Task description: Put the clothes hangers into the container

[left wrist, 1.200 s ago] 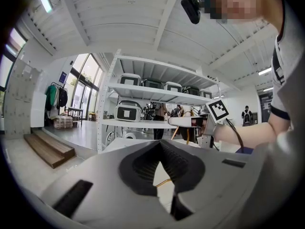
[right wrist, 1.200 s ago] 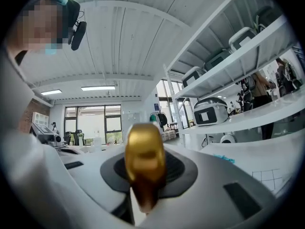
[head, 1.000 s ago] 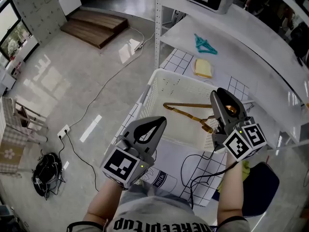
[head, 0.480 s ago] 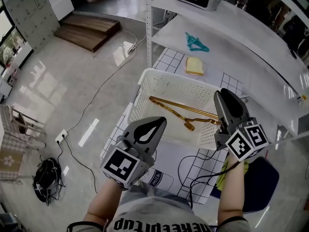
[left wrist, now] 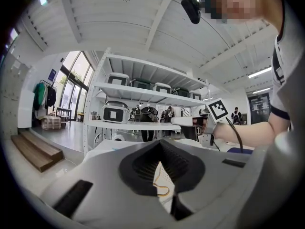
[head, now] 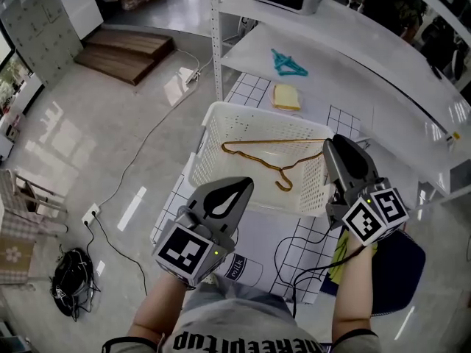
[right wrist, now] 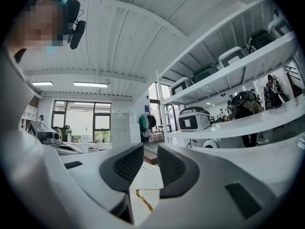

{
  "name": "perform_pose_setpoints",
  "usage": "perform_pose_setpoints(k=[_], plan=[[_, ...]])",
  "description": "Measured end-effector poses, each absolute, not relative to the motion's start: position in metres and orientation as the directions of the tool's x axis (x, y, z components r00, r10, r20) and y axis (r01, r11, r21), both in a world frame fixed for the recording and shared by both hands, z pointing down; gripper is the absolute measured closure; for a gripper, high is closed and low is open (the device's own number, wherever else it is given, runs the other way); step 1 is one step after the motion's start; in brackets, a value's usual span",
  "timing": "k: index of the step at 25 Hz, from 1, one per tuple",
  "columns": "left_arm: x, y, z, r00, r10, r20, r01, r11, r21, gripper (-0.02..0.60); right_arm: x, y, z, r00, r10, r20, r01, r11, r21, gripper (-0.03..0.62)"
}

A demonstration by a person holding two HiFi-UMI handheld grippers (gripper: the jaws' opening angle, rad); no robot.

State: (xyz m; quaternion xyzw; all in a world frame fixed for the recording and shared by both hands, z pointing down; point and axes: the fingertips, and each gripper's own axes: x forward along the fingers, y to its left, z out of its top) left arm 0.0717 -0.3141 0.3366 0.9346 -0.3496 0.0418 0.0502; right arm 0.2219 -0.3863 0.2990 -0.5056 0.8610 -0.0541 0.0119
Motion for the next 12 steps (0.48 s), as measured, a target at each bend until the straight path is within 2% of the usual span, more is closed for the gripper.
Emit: perform_pose_setpoints(k=[8,12], plan=[[0.073,-0.291,0.336,0.788,-0.61,0.086,-0.615,-0.788,0.045,0.568,0.214,-0.35,0.3,-0.479,-0.877,0.037,-0.875,0.474,-0.1,0.511],[0.068,-0.279,0.333,0.805,-0.59,0.057,-0.592,-0.806,0.02,0.568,0.206,-0.33,0.299,-0.466,-0.884,0.034,-0.882,0.461,-0.099,0.557]])
